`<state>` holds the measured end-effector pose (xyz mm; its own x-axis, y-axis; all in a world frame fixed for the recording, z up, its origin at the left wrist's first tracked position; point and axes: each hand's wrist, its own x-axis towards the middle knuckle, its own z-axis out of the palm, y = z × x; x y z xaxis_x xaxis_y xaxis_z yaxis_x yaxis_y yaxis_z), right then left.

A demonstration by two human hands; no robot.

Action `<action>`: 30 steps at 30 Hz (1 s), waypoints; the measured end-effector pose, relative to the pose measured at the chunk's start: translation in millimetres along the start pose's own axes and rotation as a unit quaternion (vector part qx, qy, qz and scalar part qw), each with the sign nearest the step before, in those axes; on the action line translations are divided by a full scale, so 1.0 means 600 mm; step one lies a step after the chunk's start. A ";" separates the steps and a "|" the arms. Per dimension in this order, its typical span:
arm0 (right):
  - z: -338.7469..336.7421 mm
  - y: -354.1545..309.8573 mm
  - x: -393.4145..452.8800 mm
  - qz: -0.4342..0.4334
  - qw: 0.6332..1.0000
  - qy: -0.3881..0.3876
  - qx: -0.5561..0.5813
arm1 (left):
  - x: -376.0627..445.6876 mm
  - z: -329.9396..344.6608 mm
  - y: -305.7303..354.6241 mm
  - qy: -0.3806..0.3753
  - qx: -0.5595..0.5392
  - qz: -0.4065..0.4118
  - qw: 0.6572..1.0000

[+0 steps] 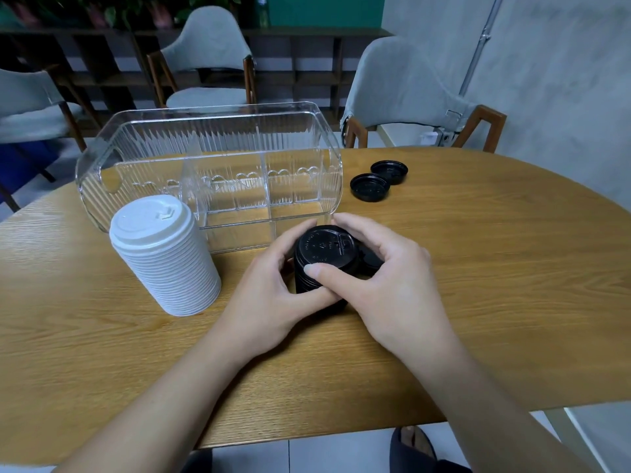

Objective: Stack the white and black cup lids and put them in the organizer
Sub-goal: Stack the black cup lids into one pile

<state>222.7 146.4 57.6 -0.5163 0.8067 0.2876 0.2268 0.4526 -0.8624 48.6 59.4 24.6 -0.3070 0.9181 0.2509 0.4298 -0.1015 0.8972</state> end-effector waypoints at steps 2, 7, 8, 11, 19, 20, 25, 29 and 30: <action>0.003 -0.002 -0.002 -0.001 1.000 0.008 -0.012 | 0.000 0.001 -0.001 0.001 0.006 0.003 1.000; -0.012 0.006 0.000 0.009 0.998 -0.039 0.038 | -0.003 0.005 0.004 0.007 0.016 0.022 1.000; -0.019 0.008 0.003 0.012 0.998 -0.034 0.048 | -0.003 0.005 0.005 0.005 0.015 0.024 1.000; -0.044 0.022 0.013 0.004 1.000 0.031 -0.004 | -0.003 0.003 0.006 0.010 0.001 0.026 1.000; -0.037 0.091 0.021 -0.054 0.945 -0.004 -0.322 | 0.001 0.007 -0.001 0.055 -0.012 0.033 0.998; -0.033 0.094 0.022 -0.064 0.940 -0.003 -0.335 | 0.001 0.007 -0.003 0.062 -0.013 0.029 0.998; -0.020 0.092 0.027 -0.083 0.927 0.016 -0.365 | 0.002 0.006 -0.006 0.069 -0.018 0.022 0.997; -0.019 0.087 0.027 -0.059 0.930 0.019 -0.362 | 0.002 0.006 -0.008 0.065 -0.016 0.020 0.998; -0.021 0.088 0.028 -0.049 0.937 0.024 -0.345 | 0.002 0.006 -0.008 0.065 -0.018 0.018 0.998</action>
<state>236.3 188.3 22.0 -0.5291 0.7572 0.3830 0.6685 0.6500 -0.3614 48.9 62.5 19.3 -0.3998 0.8563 0.3268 0.4133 -0.1499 0.8982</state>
